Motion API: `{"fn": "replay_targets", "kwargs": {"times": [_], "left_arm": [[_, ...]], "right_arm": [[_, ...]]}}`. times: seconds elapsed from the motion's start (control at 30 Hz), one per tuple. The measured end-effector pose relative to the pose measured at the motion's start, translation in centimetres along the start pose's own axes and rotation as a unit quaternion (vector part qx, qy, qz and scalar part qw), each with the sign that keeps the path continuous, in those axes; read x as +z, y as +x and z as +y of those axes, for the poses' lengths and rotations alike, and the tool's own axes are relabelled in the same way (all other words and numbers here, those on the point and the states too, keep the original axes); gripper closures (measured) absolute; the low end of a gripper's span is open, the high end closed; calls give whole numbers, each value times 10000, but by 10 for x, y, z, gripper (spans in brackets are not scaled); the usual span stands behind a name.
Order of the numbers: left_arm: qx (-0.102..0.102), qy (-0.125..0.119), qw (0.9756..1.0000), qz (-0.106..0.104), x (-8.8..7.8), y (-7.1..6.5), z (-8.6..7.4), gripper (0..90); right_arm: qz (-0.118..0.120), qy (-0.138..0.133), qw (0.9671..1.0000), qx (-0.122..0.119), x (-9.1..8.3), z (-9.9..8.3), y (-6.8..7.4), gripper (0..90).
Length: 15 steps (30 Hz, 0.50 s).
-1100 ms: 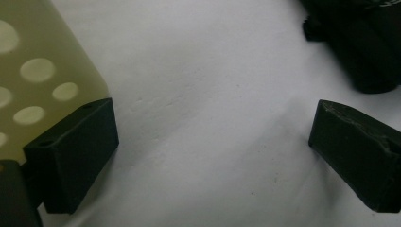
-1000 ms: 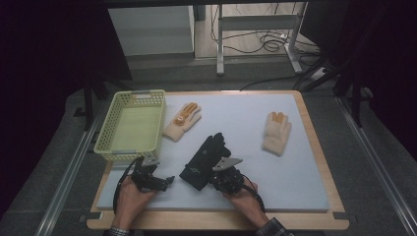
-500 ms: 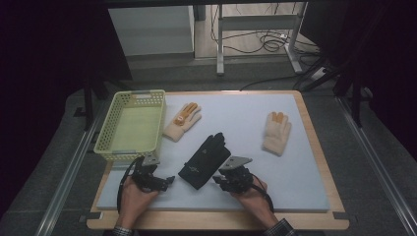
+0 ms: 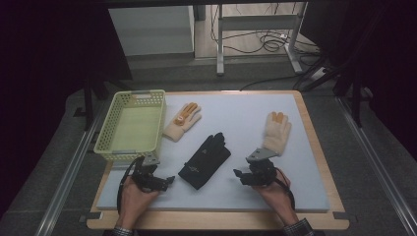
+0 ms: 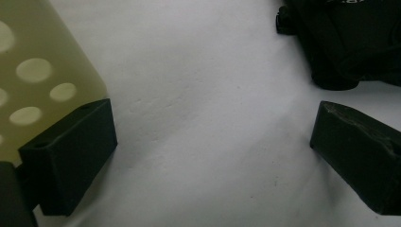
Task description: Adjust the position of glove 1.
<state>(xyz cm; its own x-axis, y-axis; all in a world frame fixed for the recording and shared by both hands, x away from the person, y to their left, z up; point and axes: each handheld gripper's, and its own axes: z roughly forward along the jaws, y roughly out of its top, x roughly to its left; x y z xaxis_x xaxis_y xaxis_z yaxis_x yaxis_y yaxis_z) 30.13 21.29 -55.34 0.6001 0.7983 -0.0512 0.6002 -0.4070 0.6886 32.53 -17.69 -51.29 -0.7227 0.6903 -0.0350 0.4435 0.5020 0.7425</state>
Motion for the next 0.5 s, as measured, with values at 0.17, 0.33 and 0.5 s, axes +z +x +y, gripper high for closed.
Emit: {"fn": "replay_targets", "kwargs": {"times": [0.17, 0.33, 0.5], "left_arm": [[-26, -3, 10000, 2, 0, 0, 0, 15], [-14, 81, 10000, 30, -3, -3, 2, 33], [110, 271, 9994, -169, -5, -12, 7, 34]], "right_arm": [[-209, 114, 9995, 188, -6, -12, -21, 281], [-407, 181, 9985, 319, -9, -25, -35, 263], [-416, 133, 9985, 339, -6, -33, -39, 230]]}}
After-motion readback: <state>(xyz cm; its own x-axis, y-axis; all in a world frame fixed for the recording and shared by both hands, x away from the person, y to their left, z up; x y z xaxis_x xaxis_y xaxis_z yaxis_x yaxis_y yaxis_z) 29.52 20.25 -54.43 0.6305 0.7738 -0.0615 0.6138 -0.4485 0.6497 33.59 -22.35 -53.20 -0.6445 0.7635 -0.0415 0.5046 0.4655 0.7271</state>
